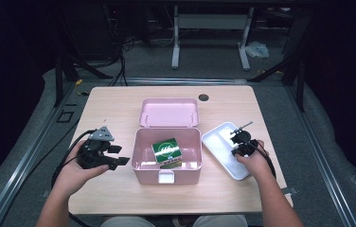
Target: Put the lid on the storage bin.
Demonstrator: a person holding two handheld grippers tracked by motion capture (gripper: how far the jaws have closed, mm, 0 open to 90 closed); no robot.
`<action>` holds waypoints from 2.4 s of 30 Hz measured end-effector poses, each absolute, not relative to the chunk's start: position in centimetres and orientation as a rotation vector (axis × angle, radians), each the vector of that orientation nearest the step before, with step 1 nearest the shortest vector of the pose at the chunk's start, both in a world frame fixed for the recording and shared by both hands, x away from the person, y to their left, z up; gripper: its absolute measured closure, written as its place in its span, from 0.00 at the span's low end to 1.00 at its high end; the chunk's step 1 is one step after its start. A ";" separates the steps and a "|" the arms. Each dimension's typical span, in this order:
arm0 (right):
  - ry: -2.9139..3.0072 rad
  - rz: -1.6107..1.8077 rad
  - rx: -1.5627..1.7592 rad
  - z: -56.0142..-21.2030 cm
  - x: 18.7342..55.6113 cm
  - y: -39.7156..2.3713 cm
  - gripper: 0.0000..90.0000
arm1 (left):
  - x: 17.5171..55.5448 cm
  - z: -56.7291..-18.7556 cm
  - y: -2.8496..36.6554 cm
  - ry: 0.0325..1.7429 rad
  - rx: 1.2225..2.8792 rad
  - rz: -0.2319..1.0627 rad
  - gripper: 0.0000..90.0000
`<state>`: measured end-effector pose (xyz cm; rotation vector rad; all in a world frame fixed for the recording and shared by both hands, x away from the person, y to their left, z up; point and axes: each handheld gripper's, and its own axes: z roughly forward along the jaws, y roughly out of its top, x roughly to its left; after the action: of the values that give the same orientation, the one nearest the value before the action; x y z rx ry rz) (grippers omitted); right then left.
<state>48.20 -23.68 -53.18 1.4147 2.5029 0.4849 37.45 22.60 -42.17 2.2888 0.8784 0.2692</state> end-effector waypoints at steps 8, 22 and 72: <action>2.601 0.423 1.450 -52.9 49.7 -23.7 0.98 | 37.5 -42.4 22.5 0.877 2.299 0.264 0.50; 2.646 0.323 1.441 -52.7 50.4 -23.2 0.99 | 37.4 -42.3 22.5 0.875 2.299 0.267 0.50; 2.652 0.539 1.116 -40.4 49.2 -22.6 1.00 | 37.4 -42.3 22.8 0.881 2.289 0.257 0.49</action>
<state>49.15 -22.56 -40.40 1.1162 2.6525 0.5390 37.45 22.75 -42.30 2.2894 0.8805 0.2574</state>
